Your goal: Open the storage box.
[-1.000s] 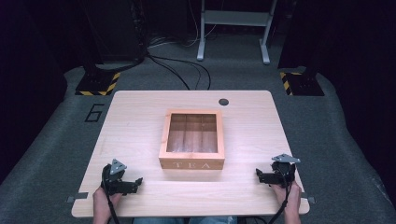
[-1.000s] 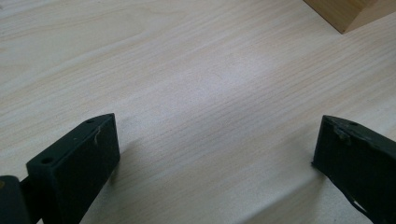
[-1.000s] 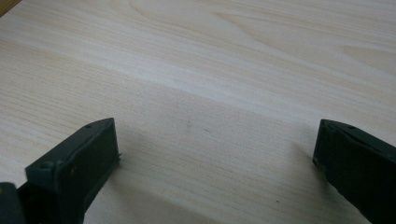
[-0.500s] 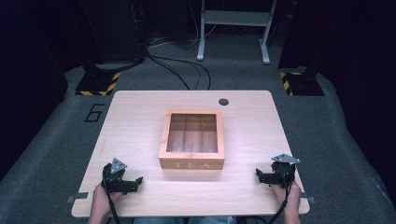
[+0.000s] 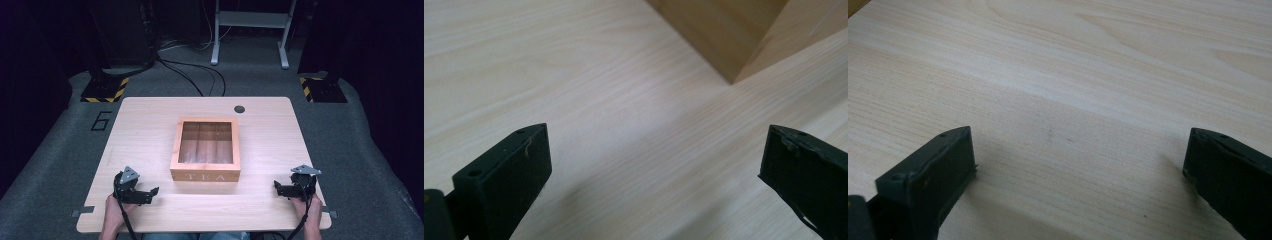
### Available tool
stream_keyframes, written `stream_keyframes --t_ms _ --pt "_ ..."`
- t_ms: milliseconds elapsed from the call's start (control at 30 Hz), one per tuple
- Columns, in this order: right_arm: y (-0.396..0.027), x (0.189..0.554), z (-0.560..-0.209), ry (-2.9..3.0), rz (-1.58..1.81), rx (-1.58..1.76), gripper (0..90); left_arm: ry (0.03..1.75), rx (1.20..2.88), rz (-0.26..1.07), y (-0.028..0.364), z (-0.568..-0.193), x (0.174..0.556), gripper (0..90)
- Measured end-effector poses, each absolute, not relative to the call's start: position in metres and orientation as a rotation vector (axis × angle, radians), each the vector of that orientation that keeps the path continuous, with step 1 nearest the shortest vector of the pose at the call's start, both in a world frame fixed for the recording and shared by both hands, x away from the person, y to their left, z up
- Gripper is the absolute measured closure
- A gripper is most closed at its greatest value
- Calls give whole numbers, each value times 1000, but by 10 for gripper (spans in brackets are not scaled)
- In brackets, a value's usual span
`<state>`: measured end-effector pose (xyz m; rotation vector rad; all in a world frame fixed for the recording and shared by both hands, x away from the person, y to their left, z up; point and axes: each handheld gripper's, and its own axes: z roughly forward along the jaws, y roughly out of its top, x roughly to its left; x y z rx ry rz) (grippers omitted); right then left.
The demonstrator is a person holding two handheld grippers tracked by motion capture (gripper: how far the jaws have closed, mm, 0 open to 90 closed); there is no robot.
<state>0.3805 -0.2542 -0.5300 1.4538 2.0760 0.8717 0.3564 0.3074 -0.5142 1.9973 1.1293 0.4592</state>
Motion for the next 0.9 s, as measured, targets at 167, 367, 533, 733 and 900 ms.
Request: stream_keyframes --t_ms 167,367,533,733,900 --pt "-254 381 -530 2073 874 1457 0 1064 2002 460 293 -504 362 0" --pt "-254 381 -530 2074 875 1460 0 985 1997 452 274 -493 371 2" --pt "-254 380 -530 2077 873 1454 0 957 1964 409 261 -493 382 28" --pt "-254 380 -530 2079 869 1450 0 943 1939 379 252 -496 388 148" --pt "-254 380 -530 2080 869 1450 0 922 1919 405 249 -497 390 246"
